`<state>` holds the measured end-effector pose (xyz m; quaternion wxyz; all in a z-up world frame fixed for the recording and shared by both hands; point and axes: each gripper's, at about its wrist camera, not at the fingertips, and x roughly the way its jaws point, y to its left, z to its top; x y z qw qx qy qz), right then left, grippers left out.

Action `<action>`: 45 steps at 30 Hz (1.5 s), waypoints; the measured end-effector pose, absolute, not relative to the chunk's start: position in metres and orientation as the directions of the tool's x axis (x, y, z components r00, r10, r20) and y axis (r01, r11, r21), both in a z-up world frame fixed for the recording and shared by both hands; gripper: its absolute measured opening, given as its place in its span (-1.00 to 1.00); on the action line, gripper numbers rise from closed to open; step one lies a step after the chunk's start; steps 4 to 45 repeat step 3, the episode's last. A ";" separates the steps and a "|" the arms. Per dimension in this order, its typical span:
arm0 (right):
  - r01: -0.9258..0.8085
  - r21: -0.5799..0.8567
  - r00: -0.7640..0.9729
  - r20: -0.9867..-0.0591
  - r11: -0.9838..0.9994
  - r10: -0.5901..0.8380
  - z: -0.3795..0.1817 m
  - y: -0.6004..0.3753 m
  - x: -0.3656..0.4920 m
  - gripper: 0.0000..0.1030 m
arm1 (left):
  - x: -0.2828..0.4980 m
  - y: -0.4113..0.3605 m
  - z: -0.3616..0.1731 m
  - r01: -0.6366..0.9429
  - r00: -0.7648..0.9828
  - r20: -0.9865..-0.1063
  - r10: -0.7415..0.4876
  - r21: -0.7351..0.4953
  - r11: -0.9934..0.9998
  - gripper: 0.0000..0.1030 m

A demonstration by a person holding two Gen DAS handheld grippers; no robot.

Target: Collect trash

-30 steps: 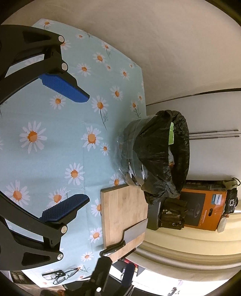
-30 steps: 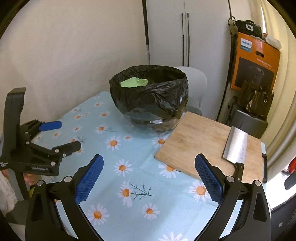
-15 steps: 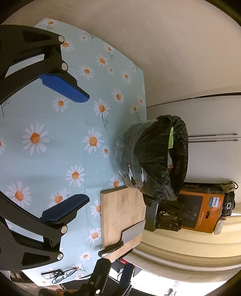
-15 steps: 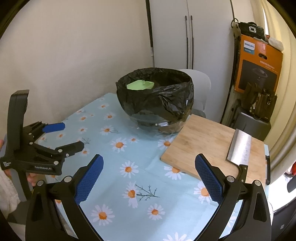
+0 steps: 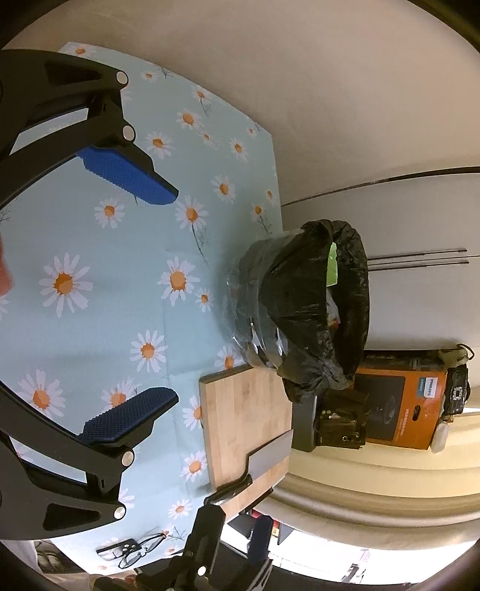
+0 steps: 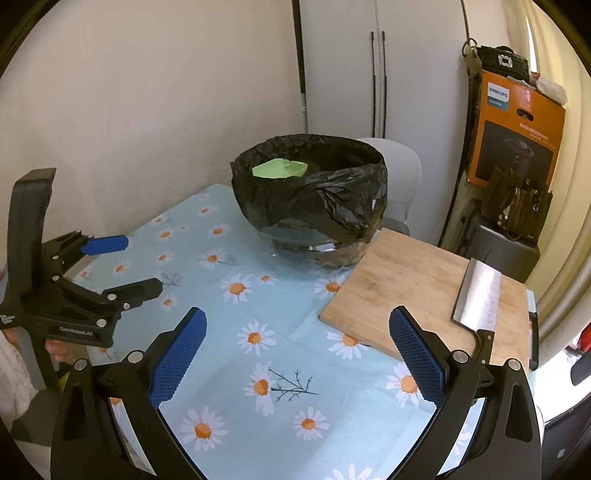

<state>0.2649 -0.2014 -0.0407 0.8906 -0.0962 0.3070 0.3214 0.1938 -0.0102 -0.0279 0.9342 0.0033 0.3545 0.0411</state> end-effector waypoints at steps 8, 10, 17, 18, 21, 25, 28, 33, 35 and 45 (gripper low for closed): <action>-0.624 0.027 0.602 -0.621 0.781 0.502 -0.046 -0.200 0.269 0.85 | 0.197 -0.005 -0.029 -0.076 0.747 -0.661 0.071 0.021 0.997 0.88; -0.624 0.027 0.602 -0.621 0.781 0.502 -0.046 -0.200 0.269 0.85 | 0.197 -0.005 -0.029 -0.076 0.747 -0.661 0.071 0.021 0.997 0.88; -0.624 0.027 0.602 -0.621 0.781 0.502 -0.046 -0.200 0.269 0.85 | 0.197 -0.005 -0.029 -0.076 0.747 -0.661 0.071 0.021 0.997 0.88; -0.624 0.027 0.602 -0.621 0.781 0.502 -0.046 -0.200 0.269 0.85 | 0.197 -0.005 -0.029 -0.076 0.747 -0.661 0.071 0.021 0.997 0.88; -0.624 0.027 0.602 -0.621 0.781 0.502 -0.046 -0.200 0.269 0.85 | 0.197 -0.005 -0.029 -0.076 0.747 -0.661 0.071 0.021 0.997 0.88; -0.624 0.027 0.602 -0.621 0.781 0.502 -0.046 -0.200 0.269 0.85 | 0.197 -0.005 -0.029 -0.076 0.747 -0.661 0.071 0.021 0.997 0.88; -0.624 0.027 0.602 -0.621 0.781 0.502 -0.046 -0.200 0.269 0.85 | 0.197 -0.005 -0.029 -0.076 0.747 -0.661 0.071 0.021 0.997 0.88; -0.624 0.027 0.602 -0.621 0.781 0.502 -0.046 -0.200 0.269 0.85 | 0.197 -0.005 -0.029 -0.076 0.747 -0.661 0.071 0.021 0.997 0.88; -0.624 0.027 0.602 -0.621 0.781 0.502 -0.046 -0.200 0.269 0.85 | 0.197 -0.005 -0.029 -0.076 0.747 -0.661 0.071 0.021 0.997 0.88; -0.624 0.027 0.602 -0.621 0.781 0.502 -0.046 -0.200 0.269 0.85 | 0.197 -0.005 -0.029 -0.076 0.747 -0.661 0.071 0.021 0.997 0.88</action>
